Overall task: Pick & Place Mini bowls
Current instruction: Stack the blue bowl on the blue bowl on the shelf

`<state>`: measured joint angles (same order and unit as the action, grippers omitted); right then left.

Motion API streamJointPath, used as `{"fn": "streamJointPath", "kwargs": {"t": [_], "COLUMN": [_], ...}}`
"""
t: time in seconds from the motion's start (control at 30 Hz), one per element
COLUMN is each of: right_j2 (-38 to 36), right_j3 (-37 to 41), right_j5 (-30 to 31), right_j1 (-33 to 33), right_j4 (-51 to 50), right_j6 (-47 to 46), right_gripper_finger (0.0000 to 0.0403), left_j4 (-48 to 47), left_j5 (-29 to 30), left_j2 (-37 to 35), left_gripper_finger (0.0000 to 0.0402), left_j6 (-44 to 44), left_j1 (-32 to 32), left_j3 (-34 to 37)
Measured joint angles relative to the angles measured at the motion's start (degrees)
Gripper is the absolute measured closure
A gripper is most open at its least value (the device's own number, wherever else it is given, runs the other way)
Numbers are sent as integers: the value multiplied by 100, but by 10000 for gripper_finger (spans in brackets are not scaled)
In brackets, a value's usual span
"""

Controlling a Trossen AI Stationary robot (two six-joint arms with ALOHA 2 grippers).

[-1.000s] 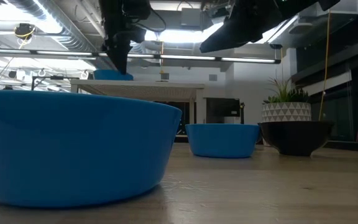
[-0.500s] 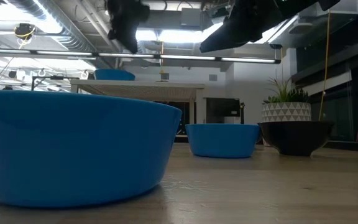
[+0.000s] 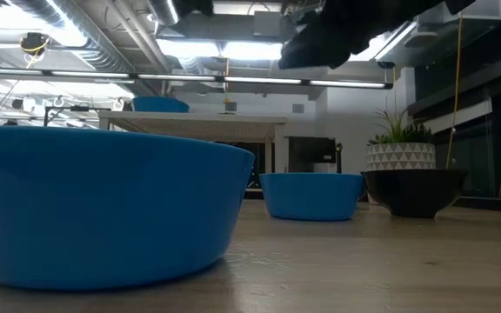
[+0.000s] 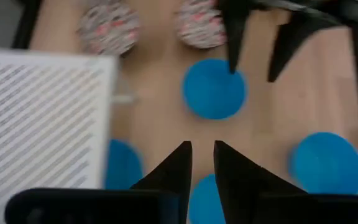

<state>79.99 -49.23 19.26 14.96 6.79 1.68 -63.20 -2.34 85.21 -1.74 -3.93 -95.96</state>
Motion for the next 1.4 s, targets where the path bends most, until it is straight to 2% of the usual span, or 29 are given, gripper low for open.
{"fn": "streamJointPath", "kwargs": {"t": [0.1, 0.27, 0.5, 0.57, 0.67, 0.8, 0.97, 1.07, 1.4], "right_j2": [0, 0, 2, 2, 2, 2, 90, 262, 695], "right_j3": [0, -3, -245, -245, -245, -249, -254, -254, -252], "right_j5": [-431, -539, -566, -760, -1050, -1086, -657, -447, -640], "right_j1": [153, 539, 1057, 1150, 1244, 1269, 1264, 1207, 670], "right_j4": [263, 642, -51, -226, -381, -472, -783, -855, -850], "right_j6": [72, 455, 519, 476, 475, 509, 332, 330, 193], "right_gripper_finger": [166, 166, 166, 166, 166, 166, 166, 166, 166], "left_j4": [229, 446, 1029, 1216, 1597, 2070, 2283, 2248, 2286], "left_j5": [168, 538, 588, 591, 589, 594, 606, 763, 1035], "left_j2": [0, -4, -1, 7, 2, 4, 4, 4, 4], "left_gripper_finger": [344, 350, 354, 355, 354, 355, 352, 353, 351], "left_j6": [0, -140, -577, -686, -901, -1194, -1561, -1689, -1705], "left_j1": [544, 1360, 2115, 2243, 2350, 2406, 2410, 2409, 2409], "left_j3": [0, 92, 773, 1031, 1413, 1894, 2288, 2393, 2428]}}
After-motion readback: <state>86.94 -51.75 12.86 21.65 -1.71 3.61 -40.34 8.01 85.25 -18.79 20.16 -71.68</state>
